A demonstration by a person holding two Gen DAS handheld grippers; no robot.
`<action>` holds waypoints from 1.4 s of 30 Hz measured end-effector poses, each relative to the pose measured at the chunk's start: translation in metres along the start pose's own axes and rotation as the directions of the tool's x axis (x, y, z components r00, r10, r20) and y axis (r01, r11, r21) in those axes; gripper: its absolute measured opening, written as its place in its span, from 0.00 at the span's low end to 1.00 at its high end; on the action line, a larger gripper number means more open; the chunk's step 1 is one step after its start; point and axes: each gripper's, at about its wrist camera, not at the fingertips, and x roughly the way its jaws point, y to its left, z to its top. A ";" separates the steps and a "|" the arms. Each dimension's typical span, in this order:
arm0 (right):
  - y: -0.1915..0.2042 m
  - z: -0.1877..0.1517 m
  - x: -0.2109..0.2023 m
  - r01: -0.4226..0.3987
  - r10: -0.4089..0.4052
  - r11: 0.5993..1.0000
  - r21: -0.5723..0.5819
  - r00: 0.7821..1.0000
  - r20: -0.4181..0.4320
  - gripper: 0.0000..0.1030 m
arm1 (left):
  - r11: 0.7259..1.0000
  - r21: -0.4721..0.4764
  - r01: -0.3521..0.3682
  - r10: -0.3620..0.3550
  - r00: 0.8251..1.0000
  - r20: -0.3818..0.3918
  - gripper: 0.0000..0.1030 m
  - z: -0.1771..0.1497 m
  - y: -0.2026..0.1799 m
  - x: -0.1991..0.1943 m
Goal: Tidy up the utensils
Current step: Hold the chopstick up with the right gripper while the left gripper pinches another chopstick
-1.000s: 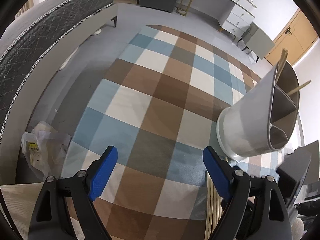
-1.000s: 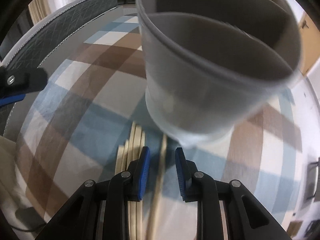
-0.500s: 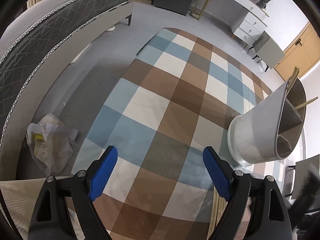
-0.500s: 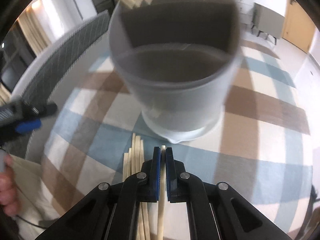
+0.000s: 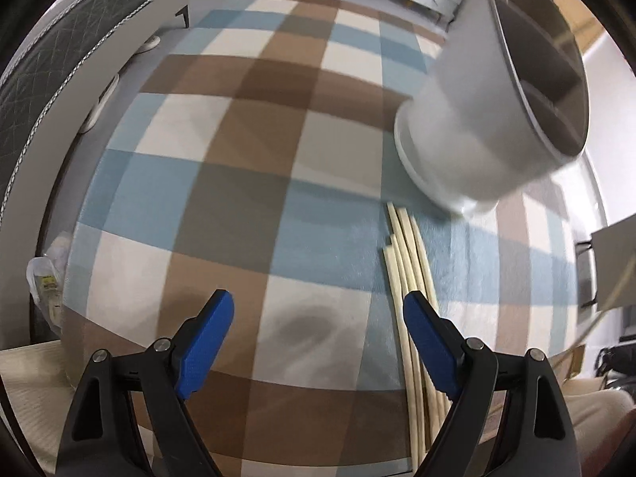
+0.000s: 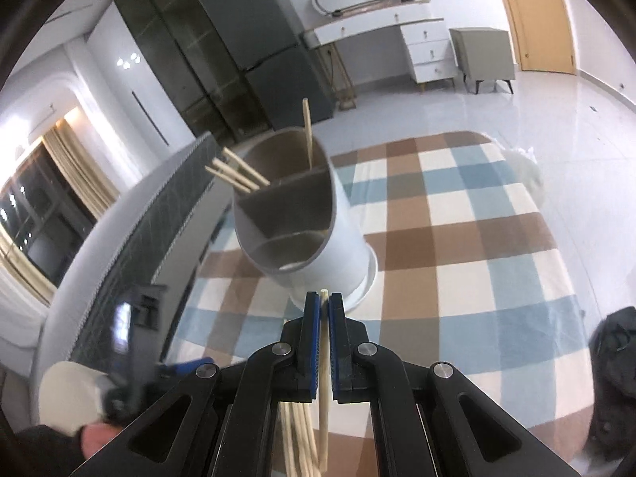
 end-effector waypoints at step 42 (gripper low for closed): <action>-0.012 0.004 -0.020 -0.003 0.003 1.000 0.005 0.998 0.069 0.03 | 0.989 0.139 -0.048 0.030 0.991 0.132 0.02 0.017 -0.053 0.003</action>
